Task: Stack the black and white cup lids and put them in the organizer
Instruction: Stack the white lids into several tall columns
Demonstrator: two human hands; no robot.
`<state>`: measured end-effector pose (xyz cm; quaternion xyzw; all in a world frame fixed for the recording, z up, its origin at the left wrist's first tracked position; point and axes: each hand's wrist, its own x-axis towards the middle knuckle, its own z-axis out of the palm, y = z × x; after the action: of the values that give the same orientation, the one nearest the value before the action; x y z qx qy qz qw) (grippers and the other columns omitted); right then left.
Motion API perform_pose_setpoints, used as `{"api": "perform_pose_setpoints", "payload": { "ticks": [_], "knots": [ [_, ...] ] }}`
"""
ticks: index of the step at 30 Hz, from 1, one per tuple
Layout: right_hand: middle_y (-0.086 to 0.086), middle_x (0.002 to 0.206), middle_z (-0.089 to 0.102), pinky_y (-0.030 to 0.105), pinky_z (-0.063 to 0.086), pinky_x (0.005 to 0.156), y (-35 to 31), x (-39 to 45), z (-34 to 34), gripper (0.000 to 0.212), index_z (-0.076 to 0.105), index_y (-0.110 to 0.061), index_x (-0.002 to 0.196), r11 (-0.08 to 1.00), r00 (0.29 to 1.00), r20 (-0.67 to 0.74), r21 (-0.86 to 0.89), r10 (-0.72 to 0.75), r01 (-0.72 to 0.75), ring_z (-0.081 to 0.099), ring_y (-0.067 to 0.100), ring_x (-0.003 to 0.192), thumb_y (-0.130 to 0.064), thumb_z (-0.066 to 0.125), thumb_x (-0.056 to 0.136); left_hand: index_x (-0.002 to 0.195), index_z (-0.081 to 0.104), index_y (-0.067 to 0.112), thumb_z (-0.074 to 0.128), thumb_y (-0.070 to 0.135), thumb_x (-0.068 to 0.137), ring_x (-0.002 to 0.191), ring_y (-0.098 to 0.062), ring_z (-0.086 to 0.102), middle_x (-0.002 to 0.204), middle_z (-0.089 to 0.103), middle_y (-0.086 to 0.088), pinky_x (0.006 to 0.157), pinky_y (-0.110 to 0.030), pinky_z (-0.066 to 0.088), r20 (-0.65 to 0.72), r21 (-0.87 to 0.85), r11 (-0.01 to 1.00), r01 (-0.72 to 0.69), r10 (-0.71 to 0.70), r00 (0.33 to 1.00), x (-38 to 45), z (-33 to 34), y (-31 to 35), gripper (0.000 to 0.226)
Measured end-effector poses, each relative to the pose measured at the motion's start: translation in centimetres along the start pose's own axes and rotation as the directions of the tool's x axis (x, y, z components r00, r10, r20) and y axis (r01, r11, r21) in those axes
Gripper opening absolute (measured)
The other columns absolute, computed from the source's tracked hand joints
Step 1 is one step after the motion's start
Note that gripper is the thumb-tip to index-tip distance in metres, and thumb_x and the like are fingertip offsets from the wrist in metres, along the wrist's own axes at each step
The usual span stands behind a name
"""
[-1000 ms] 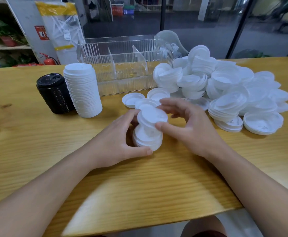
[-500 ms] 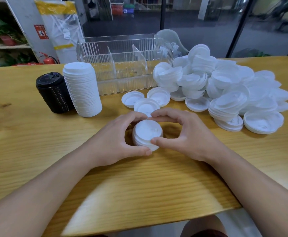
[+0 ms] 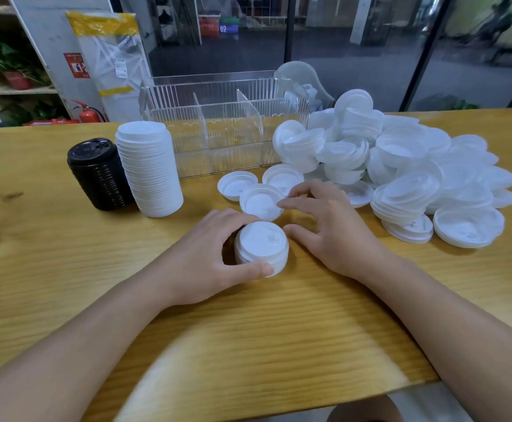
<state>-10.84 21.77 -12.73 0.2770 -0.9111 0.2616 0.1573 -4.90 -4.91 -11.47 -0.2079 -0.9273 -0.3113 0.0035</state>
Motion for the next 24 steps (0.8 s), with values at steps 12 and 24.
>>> {"api": "perform_pose_setpoints", "payload": {
  "ticks": [12, 24],
  "knots": [
    [-0.009, 0.101, 0.065, 0.037, 0.034, 0.085, 0.6, 2.9, 1.0, 0.003, 0.079, -0.021, 0.097, 0.942, 0.952, -0.051, -0.171, -0.301, 0.289, 0.056, 0.019, 0.097, -0.022, 0.082, 0.096, 0.146, 0.055, 0.055, 0.083, 0.069, 0.085, 0.134, 0.001, 0.047, 0.138, 0.059, 0.031, 0.108, -0.025, 0.041, -0.023, -0.024, 1.000, 0.002, -0.003, 1.000, 0.1, -0.1, -0.2, 0.069],
    [-0.013, 0.095, 0.069, 0.041, 0.051, 0.086, 0.0, 1.8, -0.2, 0.012, 0.075, -0.024, 0.090, 0.974, 0.994, -0.080, 0.212, -0.068, 0.084, 0.064, 0.015, 0.096, -0.030, 0.080, 0.099, 0.145, 0.057, 0.051, 0.083, 0.071, 0.083, 0.133, -0.003, 0.049, 0.138, 0.060, 0.029, 0.107, -0.026, 0.043, -0.022, -0.019, 0.999, 0.028, -0.029, 0.999, 0.2, -0.1, -0.1, 0.071]
  ]
}}
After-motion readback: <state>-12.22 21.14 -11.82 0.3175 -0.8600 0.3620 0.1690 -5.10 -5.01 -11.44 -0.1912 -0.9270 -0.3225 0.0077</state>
